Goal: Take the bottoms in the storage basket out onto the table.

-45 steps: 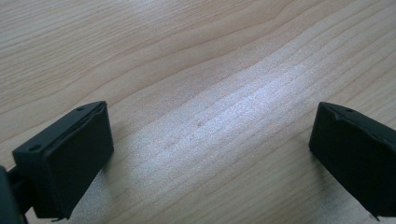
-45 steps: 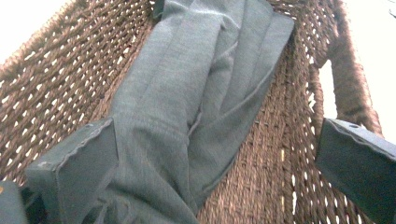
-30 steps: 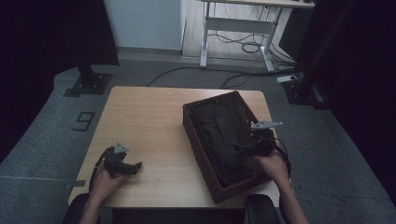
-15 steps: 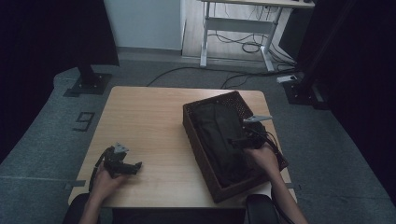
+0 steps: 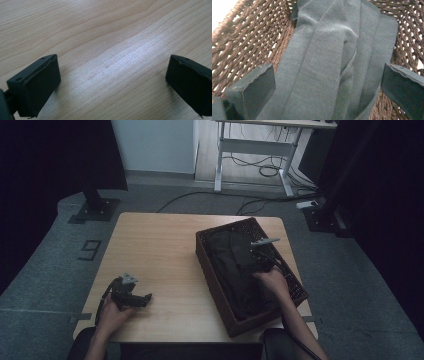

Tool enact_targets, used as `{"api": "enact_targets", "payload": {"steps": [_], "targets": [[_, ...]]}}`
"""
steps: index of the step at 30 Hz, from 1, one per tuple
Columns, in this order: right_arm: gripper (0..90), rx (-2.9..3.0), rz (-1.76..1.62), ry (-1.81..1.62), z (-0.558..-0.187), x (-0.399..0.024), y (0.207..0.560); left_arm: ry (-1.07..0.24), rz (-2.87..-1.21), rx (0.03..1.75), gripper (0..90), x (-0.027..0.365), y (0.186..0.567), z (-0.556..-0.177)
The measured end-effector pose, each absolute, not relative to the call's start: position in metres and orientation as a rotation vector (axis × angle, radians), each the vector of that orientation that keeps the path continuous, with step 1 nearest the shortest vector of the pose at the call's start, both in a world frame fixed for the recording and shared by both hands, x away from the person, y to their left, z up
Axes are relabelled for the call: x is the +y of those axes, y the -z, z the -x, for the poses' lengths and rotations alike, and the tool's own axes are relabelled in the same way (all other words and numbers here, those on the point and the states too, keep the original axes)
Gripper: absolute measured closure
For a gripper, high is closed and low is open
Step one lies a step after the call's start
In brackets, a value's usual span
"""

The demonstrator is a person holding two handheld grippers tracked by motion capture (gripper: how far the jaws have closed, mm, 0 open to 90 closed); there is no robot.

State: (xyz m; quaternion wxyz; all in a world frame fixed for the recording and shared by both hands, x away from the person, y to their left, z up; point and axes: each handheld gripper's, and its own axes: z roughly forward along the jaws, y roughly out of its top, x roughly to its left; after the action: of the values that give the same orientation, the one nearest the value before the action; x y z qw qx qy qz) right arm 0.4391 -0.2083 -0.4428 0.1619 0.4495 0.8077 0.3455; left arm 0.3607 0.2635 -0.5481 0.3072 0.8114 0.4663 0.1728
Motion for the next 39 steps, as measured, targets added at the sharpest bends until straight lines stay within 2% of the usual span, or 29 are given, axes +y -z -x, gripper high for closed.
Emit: {"api": "enact_targets", "payload": {"steps": [17, 24, 32, 39], "targets": [[0.0, 2.353, -1.345, -0.86, -0.471, -0.197, 0.47, -0.457, -2.147, 1.233, 0.0, 0.264, 0.548, -0.361], [0.0, 2.328, -1.405, -0.81, -0.479, -0.207, 0.476, -0.457, -2.146, 1.233, 0.0, 0.264, 0.548, -0.361], [0.0, 2.346, -1.5, -0.828, -0.485, -0.219, 0.488, -0.457, -2.146, 1.233, 0.0, 0.264, 0.548, -0.361], [0.0, 2.435, -1.506, -0.868, -0.49, -0.208, 0.496, -0.458, -2.147, 1.233, 0.0, 0.264, 0.548, -0.361]]}}
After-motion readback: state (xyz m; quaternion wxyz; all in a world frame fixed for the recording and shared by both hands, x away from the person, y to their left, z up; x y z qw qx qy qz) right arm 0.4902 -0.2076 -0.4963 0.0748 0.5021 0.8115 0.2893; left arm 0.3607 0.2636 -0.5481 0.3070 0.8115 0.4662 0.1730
